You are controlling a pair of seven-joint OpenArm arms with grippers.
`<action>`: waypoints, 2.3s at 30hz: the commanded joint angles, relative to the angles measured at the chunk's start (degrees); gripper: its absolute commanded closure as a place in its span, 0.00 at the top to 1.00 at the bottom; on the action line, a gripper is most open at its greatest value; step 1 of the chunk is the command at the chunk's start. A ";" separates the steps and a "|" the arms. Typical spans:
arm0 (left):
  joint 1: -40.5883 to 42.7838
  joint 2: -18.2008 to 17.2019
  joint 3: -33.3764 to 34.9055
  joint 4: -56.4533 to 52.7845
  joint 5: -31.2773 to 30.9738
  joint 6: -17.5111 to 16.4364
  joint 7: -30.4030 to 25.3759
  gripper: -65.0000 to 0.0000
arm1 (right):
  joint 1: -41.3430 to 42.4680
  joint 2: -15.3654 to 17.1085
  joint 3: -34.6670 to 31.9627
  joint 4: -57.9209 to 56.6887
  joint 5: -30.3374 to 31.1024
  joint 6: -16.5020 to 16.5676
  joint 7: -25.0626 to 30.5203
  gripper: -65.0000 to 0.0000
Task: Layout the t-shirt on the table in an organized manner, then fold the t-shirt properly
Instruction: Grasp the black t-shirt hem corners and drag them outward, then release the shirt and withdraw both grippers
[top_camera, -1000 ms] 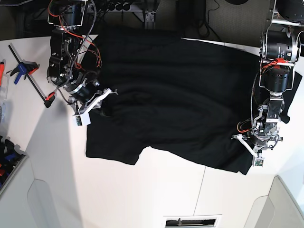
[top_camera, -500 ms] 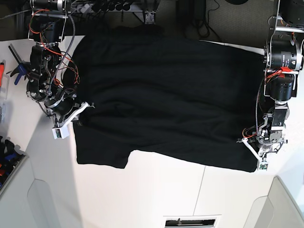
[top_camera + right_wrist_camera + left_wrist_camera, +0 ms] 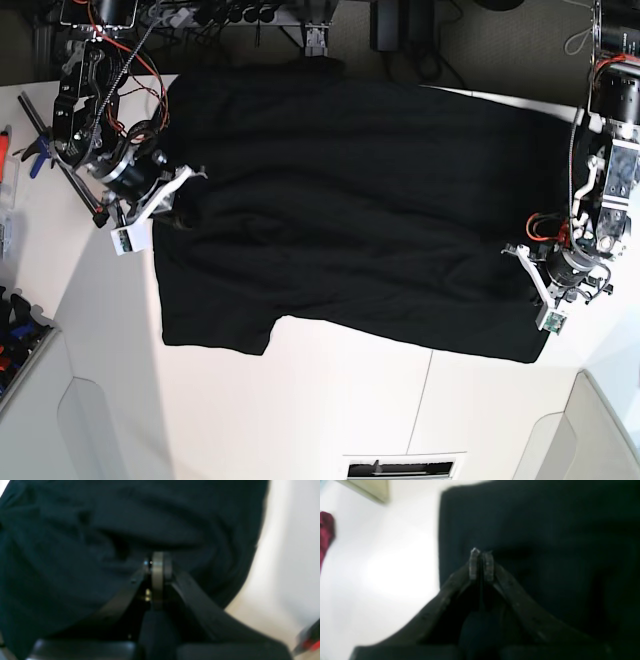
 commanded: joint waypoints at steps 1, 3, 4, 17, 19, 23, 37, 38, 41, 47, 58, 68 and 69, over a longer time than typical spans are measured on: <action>0.50 -0.96 -0.48 2.73 -0.04 0.26 -0.83 0.04 | -0.81 0.70 0.24 1.31 1.38 0.24 0.68 0.00; 4.09 -0.94 -0.48 6.67 0.02 0.24 -0.74 0.04 | -2.82 0.63 0.24 1.99 2.25 0.28 0.66 0.00; 5.70 -0.94 -0.48 8.55 0.04 0.26 -0.83 0.04 | -3.74 0.63 0.24 2.32 2.51 0.28 0.57 0.00; 7.45 4.85 -0.48 -3.02 0.83 -3.34 -5.79 0.04 | -4.07 0.66 0.24 -3.13 -3.72 0.24 5.31 0.00; 5.01 6.27 -0.48 -6.78 0.83 -4.02 -5.81 0.04 | -1.36 0.66 0.24 -6.71 -4.37 0.24 5.33 0.00; -0.52 8.26 -0.48 -14.10 0.83 -4.04 -5.81 0.04 | 5.99 0.79 0.24 -15.67 -4.35 0.26 5.38 0.00; -14.12 9.99 -0.42 -26.45 0.74 -4.24 -4.35 0.04 | 26.36 0.94 0.24 -29.51 -6.01 0.24 5.86 0.00; -14.36 9.81 -0.42 -26.23 0.33 -4.63 -3.50 0.04 | 26.91 0.94 0.24 -29.18 -5.99 0.24 5.55 0.00; -13.05 8.31 -0.44 -22.36 -1.88 -8.59 -2.73 0.05 | 26.99 0.94 0.26 -25.79 -4.63 0.24 3.85 0.00; -2.99 1.05 -0.44 -6.62 -6.54 -8.74 -2.38 0.05 | 21.88 0.96 0.79 -14.12 -0.92 0.24 -3.15 0.00; 10.45 -5.35 -4.87 2.10 -6.47 -4.70 -2.45 0.06 | 0.52 0.94 1.07 2.05 6.25 0.90 -3.32 0.00; 14.97 -5.22 -22.21 2.05 -15.28 -10.03 0.87 0.29 | -17.55 0.94 9.31 14.25 13.07 1.33 -4.37 0.00; 15.15 -5.22 -23.41 2.03 -15.26 -10.03 0.90 0.30 | -18.82 0.94 10.56 14.64 14.08 1.31 -4.39 0.00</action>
